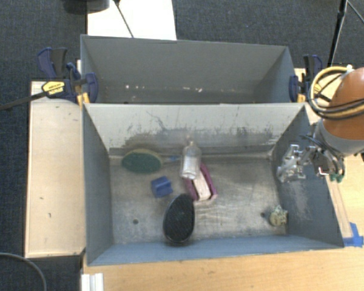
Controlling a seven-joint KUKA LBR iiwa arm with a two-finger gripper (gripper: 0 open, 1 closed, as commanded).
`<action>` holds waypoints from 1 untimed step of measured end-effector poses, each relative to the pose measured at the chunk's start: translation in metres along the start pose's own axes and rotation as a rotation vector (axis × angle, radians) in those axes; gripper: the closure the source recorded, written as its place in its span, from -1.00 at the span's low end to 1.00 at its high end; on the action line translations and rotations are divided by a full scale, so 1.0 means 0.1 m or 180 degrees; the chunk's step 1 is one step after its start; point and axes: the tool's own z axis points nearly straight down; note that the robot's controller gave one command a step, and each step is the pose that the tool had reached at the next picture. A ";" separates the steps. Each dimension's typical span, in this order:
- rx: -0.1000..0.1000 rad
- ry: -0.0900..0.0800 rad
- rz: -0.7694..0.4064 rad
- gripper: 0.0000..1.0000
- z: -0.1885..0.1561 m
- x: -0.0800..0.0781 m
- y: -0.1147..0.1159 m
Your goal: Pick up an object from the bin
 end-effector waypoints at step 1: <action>0.0002 -0.0011 0.0220 1.00 0.03 -0.08 0.08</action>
Offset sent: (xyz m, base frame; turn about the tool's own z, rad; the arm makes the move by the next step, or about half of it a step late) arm 0.0072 0.0074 -0.0042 0.0711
